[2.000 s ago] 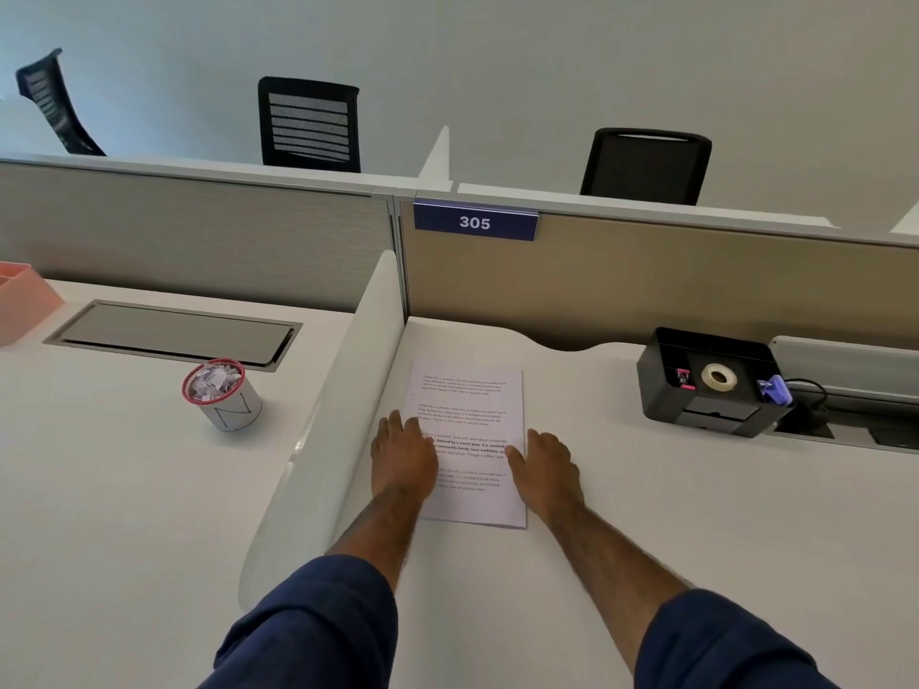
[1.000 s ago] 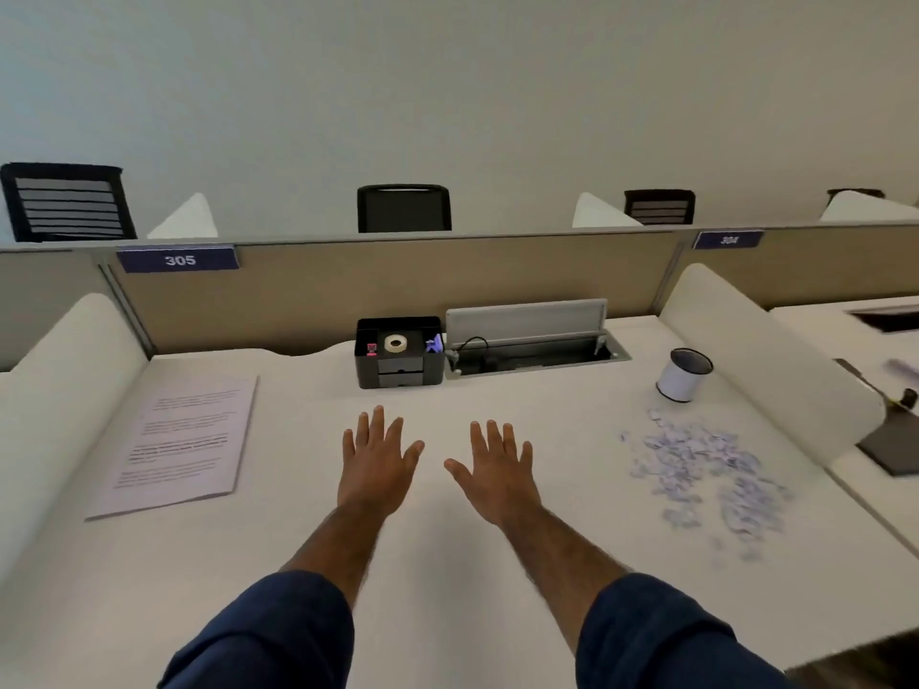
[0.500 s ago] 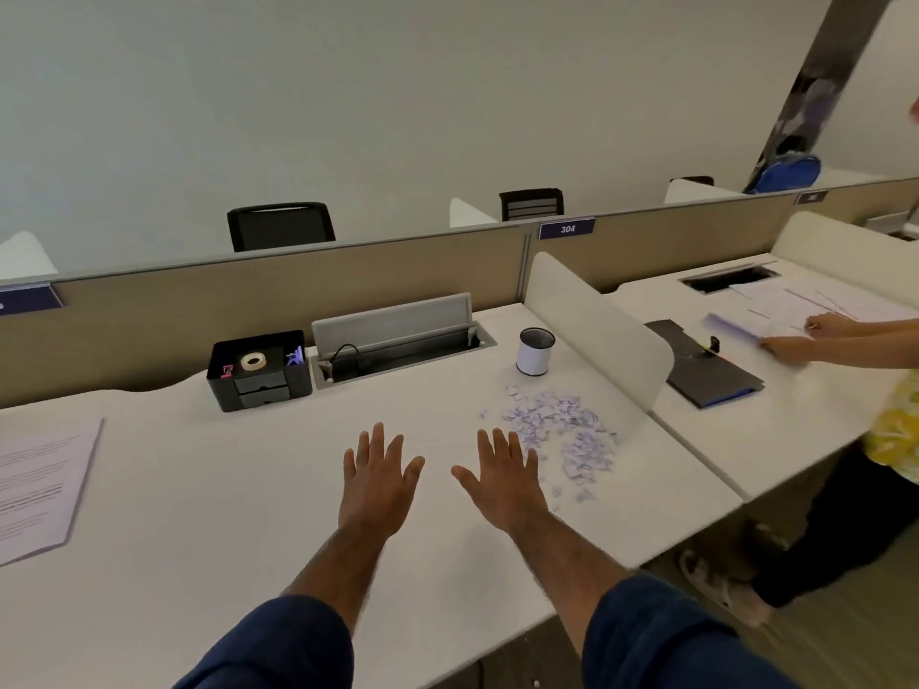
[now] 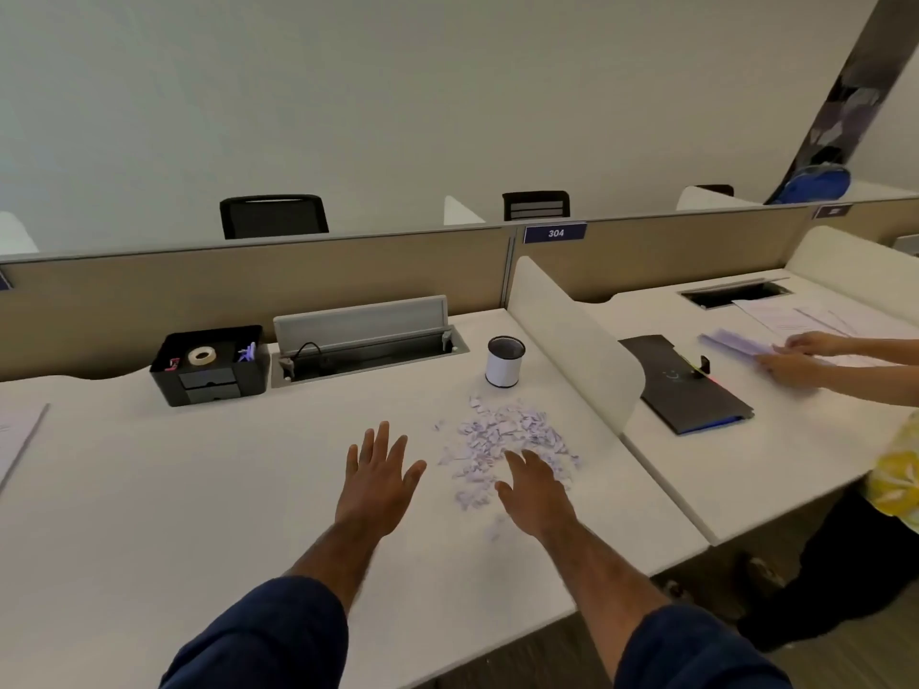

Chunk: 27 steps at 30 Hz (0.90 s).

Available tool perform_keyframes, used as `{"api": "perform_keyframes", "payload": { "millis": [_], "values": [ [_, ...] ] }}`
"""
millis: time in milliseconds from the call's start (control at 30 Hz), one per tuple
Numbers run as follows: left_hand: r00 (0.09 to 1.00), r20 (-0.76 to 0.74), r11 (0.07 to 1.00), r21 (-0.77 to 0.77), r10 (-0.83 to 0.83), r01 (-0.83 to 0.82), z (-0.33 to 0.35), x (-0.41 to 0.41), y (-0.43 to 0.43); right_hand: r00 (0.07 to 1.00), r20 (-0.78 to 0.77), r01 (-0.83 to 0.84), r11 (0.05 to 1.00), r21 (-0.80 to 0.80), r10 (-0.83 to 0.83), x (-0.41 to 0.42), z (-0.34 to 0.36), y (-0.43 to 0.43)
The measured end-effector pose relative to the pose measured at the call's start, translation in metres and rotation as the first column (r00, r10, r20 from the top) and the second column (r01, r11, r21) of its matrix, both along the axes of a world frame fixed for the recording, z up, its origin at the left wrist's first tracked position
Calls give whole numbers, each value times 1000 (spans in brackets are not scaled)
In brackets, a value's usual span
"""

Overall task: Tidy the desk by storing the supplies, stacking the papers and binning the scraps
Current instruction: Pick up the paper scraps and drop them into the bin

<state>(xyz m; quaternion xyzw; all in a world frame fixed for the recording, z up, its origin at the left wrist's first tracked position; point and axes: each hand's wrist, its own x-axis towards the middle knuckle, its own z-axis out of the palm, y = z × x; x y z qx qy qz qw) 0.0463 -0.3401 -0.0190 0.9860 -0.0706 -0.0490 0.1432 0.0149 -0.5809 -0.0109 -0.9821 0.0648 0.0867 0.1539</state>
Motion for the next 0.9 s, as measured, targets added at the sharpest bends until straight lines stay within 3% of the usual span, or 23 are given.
{"api": "perform_keyframes", "payload": {
  "millis": [300, 567, 600, 667, 767, 900],
  "values": [
    [992, -45, 993, 39, 118, -116, -48, 47, -51, 995, -84, 54, 998, -27, -56, 71, -36, -114],
    [968, -171, 983, 37, 183, -179, -93, 51, -71, 981, -120, 153, 988, -27, -155, 84, -86, -133],
    [968, -179, 985, 33, 175, -171, -96, 48, -73, 995, -44, 84, 994, -71, -88, 81, -89, -130],
    [970, -181, 986, 36, 164, -160, -103, 44, -75, 972, 123, -177, 970, -166, 199, 71, -93, -119],
    [975, -148, 986, 40, 168, -164, -114, 42, -74, 743, 202, -602, 769, -216, 638, 52, -102, -101],
    [976, -128, 984, 53, 178, -172, -120, 44, -76, 512, 142, -789, 529, -312, 847, 40, -111, -83]
  ]
}}
